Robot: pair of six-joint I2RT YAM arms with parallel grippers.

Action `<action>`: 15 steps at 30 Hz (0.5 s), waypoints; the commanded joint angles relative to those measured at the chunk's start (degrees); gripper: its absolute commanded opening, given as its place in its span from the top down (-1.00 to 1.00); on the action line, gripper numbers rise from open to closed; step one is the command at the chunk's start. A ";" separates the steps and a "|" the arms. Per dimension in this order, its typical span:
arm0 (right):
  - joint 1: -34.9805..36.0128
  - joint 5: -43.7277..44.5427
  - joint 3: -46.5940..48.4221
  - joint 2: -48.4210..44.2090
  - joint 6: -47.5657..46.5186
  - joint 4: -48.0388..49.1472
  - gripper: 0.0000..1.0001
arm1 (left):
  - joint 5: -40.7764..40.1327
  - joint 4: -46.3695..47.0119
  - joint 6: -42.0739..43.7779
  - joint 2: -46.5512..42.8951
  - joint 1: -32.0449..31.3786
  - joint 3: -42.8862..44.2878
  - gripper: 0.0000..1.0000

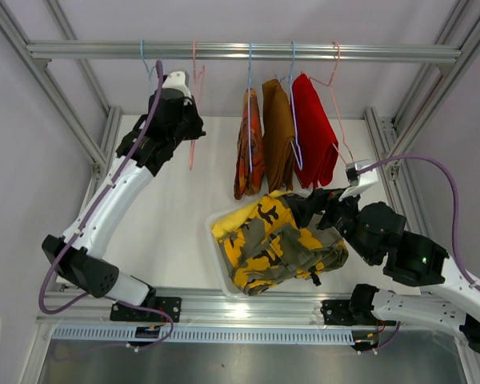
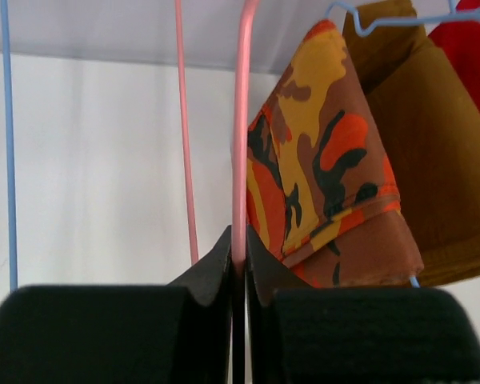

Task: Remove the trousers from the hanger
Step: Place the hanger at the clothesline.

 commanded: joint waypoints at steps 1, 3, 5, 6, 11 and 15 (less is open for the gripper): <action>-0.35 0.08 -0.65 -0.54 0.66 0.47 -0.99 | 1.94 -0.89 -1.52 -3.73 0.27 -2.83 0.78; -0.44 -0.18 -1.26 -0.54 0.92 0.47 -0.99 | 2.20 -0.71 -1.52 -4.61 0.27 -3.98 0.55; -0.53 -0.62 -1.53 -0.54 1.01 0.38 -0.99 | 2.29 -0.89 -1.79 -6.19 0.18 -5.30 0.38; -0.44 -0.80 -1.62 -0.54 0.92 0.47 -0.99 | 2.47 -0.89 -1.70 -6.72 0.18 -5.65 0.32; -0.70 -0.63 -1.35 0.08 0.31 -1.11 -0.99 | 1.50 -0.98 -0.65 -12.68 -0.08 -8.20 0.04; -0.97 1.29 -2.14 0.25 1.26 -1.37 -0.99 | 0.54 -2.47 -0.12 -16.47 -0.87 -8.65 -0.24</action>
